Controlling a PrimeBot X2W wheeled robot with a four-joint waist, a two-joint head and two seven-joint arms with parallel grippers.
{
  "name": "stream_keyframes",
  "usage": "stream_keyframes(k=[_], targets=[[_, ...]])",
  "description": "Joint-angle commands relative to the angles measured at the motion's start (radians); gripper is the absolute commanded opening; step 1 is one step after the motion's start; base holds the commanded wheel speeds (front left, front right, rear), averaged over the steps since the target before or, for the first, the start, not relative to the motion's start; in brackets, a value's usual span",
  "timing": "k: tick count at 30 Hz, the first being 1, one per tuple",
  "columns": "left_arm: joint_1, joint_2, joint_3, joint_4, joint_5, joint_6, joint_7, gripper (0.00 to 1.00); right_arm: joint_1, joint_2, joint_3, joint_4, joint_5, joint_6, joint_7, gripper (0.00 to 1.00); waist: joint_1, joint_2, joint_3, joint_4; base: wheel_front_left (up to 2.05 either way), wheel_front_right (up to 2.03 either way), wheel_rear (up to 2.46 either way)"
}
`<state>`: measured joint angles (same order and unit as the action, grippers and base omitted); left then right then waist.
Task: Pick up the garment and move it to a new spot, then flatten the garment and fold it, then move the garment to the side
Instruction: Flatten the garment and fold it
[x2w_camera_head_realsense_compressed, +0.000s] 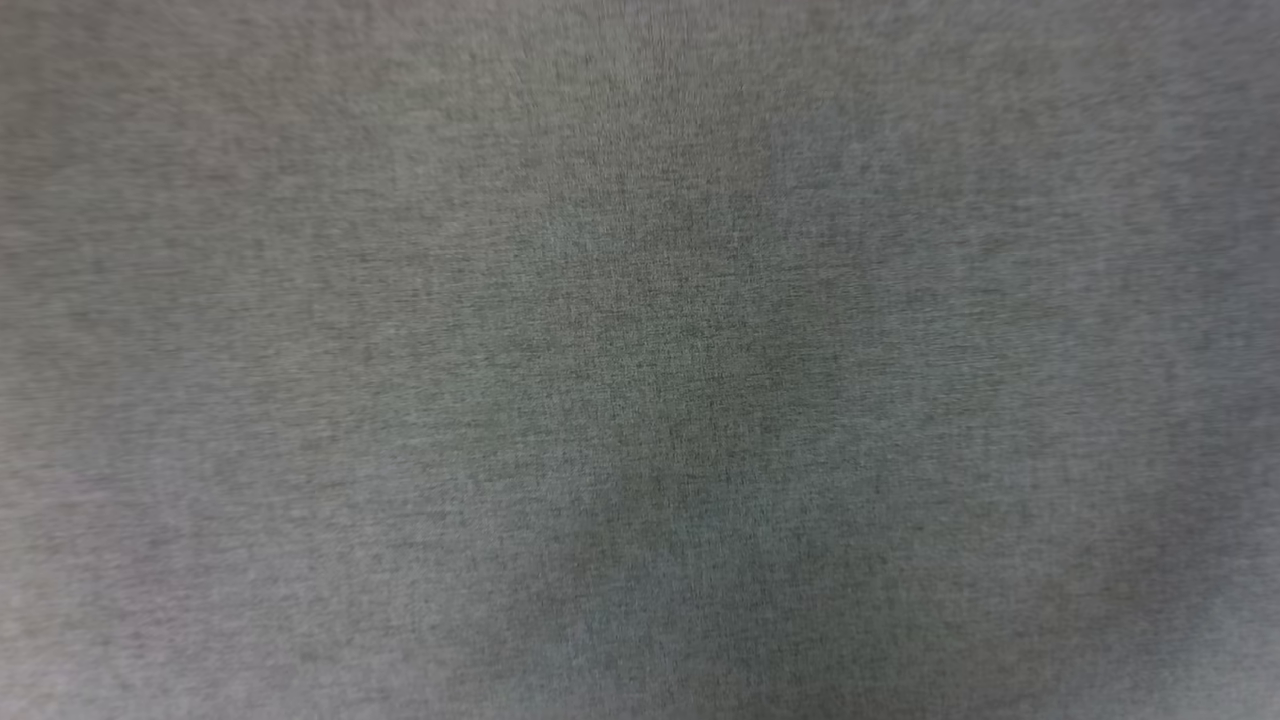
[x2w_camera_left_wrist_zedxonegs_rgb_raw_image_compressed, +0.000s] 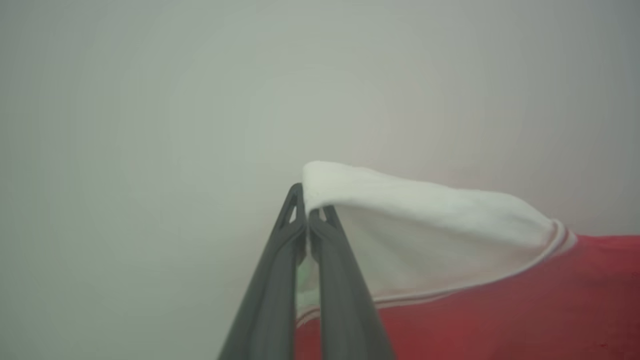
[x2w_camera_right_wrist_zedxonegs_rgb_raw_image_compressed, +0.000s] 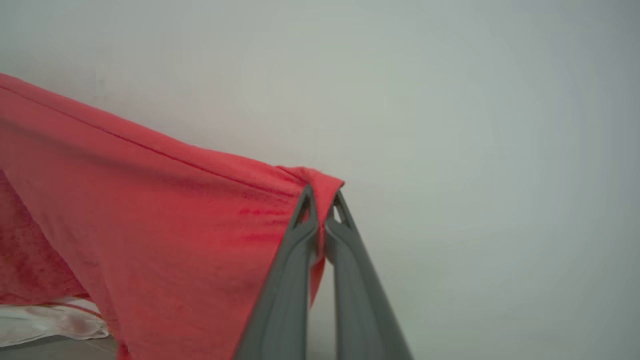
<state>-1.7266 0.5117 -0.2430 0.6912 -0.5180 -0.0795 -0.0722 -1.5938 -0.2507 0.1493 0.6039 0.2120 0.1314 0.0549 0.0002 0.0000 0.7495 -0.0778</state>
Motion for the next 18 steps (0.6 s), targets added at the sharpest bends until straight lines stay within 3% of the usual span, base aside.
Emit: stream_keyframes(k=[1, 10, 18], targets=[[0.004, -0.002, 0.003, 0.005, -0.004, -0.002, -0.005, 0.00, -0.011, 0.001, 0.001, 0.008, 0.005, -0.001, -0.007, 0.00, -0.0002, 0.0000, 0.024, -0.005, 0.00, 0.00, 0.00], [0.084, -0.020, 0.011, 0.100, -0.051, -0.018, -0.049, 0.00, 0.023, 0.023, 0.045, 0.120, 0.056, -0.001, -0.052, 0.00, -0.0002, 0.0000, 0.041, -0.001, 0.00, 0.00, 0.00], [0.295, -0.042, 0.007, 0.133, -0.116, -0.042, -0.128, 0.00, 0.177, -0.014, 0.117, 0.162, 0.142, -0.001, -0.080, 0.00, -0.0002, 0.0000, -0.053, 0.032, 0.00, 0.00, 0.00]])
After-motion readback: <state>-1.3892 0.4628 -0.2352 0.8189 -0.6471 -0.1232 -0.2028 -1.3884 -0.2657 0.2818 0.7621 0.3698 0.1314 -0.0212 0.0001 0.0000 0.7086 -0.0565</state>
